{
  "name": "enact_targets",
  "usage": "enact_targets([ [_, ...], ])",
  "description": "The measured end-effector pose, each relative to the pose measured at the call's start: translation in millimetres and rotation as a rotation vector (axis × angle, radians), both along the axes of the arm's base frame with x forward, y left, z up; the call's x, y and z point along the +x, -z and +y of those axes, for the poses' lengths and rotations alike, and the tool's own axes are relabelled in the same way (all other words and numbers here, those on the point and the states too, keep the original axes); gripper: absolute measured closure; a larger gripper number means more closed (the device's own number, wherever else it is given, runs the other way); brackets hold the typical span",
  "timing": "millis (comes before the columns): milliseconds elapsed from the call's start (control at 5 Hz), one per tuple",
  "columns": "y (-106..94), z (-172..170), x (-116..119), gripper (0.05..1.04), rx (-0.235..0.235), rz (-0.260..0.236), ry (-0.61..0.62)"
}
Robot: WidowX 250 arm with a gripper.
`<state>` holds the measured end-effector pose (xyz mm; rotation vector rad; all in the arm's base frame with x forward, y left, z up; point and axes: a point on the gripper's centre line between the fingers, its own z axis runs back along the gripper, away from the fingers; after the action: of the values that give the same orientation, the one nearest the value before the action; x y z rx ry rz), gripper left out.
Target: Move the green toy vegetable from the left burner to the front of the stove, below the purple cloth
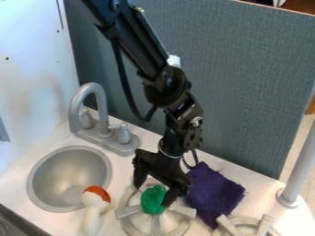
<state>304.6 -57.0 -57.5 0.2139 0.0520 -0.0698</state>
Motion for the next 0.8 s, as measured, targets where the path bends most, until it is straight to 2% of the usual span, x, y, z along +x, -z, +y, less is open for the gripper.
enact_targets([
  [200,10.2,0.6,-2.1,0.075,0.009,0.026,-0.008],
  [400,16.4,0.6,-1.8,0.128,0.014,0.040,-0.010],
  [800,19.0,-2.8,0.5,0.661,-0.010,0.026,-0.027],
])
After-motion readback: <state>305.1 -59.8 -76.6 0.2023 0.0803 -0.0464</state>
